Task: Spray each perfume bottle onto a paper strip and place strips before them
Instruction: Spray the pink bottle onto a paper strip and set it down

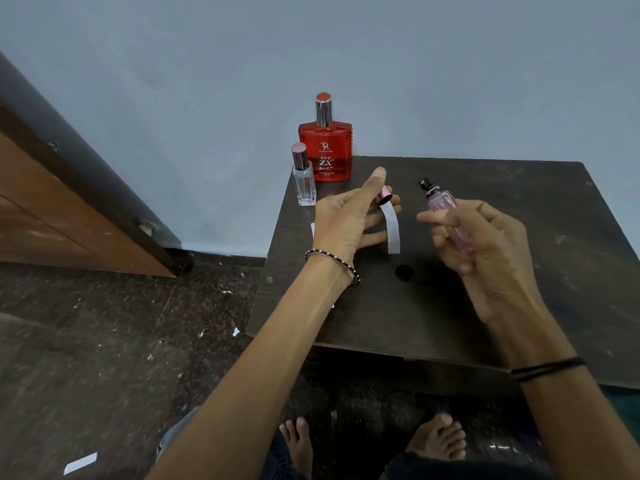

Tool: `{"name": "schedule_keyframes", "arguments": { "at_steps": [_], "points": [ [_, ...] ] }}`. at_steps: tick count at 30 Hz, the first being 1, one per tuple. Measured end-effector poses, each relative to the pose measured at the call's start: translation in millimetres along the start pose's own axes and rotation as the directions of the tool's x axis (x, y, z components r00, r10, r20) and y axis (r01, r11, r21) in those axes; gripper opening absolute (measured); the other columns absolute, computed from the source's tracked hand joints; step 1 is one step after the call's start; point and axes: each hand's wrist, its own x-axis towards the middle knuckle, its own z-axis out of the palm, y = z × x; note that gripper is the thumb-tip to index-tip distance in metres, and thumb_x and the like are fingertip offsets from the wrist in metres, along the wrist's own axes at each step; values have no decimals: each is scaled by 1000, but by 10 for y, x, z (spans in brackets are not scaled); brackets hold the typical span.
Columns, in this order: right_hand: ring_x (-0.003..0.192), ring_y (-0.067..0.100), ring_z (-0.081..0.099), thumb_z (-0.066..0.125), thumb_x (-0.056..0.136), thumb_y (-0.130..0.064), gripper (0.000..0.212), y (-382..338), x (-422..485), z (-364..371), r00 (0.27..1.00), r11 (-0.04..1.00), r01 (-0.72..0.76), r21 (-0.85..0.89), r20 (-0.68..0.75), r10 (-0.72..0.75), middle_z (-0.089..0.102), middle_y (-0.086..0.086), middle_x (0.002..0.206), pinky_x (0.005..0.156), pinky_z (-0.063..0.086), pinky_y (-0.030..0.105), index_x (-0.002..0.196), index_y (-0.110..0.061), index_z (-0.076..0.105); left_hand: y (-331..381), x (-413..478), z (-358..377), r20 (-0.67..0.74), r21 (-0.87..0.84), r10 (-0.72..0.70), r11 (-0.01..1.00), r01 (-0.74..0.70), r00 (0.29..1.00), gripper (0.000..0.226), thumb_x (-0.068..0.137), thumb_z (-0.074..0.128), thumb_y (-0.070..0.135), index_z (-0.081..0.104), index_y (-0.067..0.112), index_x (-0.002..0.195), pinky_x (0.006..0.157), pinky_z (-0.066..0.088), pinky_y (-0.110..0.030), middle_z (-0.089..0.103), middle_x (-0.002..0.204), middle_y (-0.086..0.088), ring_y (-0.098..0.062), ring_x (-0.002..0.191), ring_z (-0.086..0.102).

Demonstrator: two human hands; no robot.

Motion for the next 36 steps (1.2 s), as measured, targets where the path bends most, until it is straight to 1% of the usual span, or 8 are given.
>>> {"name": "schedule_keyframes", "arguments": {
  "at_steps": [6, 11, 14, 19, 22, 27, 32, 36],
  "points": [
    [50, 9, 54, 76, 82, -45, 20, 59, -49, -3, 991, 913, 130, -386, 34, -126, 71, 2, 79, 45, 45, 20, 92, -28, 77, -7, 10, 3, -21, 6, -10, 1000, 10, 1000, 25, 87, 74, 35, 76, 11, 81, 55, 60, -30, 80, 85, -6, -16, 74, 77],
    [86, -1, 57, 79, 78, -38, 37, 95, -62, 18, 905, 539, 385, -749, 191, -381, 63, -7, 103, 76, 41, 1, 109, -20, 69, -13, 11, 2, -11, -16, -19, 1000, 19, 1000, 29, 88, 74, 34, 76, 5, 87, 53, 59, -30, 79, 85, -12, -19, 73, 77],
    [86, 0, 51, 79, 77, -40, 47, 106, -57, 9, 876, 483, 426, -765, 214, -433, 59, -5, 107, 79, 39, -2, 114, -13, 68, -18, 26, -13, -19, -5, -13, 1000, 13, 1000, 25, 87, 74, 34, 76, 10, 79, 57, 62, -33, 79, 84, -11, -20, 74, 77],
    [103, 4, 62, 81, 80, -40, 44, 89, -13, -27, 945, 785, 271, -557, 0, -326, 64, -14, 117, 80, 57, 26, 120, -26, 66, -5, 30, -24, -6, -15, -14, 1000, 14, 1000, 28, 87, 74, 36, 76, 8, 85, 59, 61, -31, 79, 90, -13, -20, 82, 78],
    [85, 7, 66, 86, 73, -36, 49, 42, -15, -40, 978, 918, 184, -352, -30, -207, 69, -8, 113, 60, 53, 18, 118, -25, 69, 1, 28, -28, -9, -11, -20, 1000, 20, 1000, 28, 88, 72, 36, 75, 8, 88, 58, 61, -29, 78, 92, -14, -19, 81, 78],
    [57, 13, 59, 79, 79, -47, 30, -13, -79, -20, 989, 950, 148, -276, 44, -141, 73, 4, 81, 45, 46, 17, 102, -28, 74, -2, 45, -34, -29, 19, -12, 1000, 13, 999, 29, 88, 71, 39, 75, 10, 88, 64, 63, -32, 79, 89, -11, -19, 82, 78],
    [57, 3, 64, 71, 80, -57, 17, -27, -102, 10, 990, 907, 141, -396, 57, -129, 76, -10, 86, 49, 50, 13, 91, -45, 75, -14, 57, -42, -24, 29, 0, 1000, 0, 1000, 28, 88, 72, 39, 76, 13, 83, 69, 64, -36, 80, 86, -9, -19, 82, 78],
    [40, 7, 50, 72, 80, -57, 21, -9, -110, 4, 989, 917, 135, -375, 107, -102, 69, 1, 72, 37, 41, 17, 94, -43, 77, -19, 66, -33, -36, 48, 11, 999, -9, 999, 25, 88, 72, 39, 75, 19, 74, 71, 64, -39, 80, 80, -4, -16, 79, 78]
  ]
}}
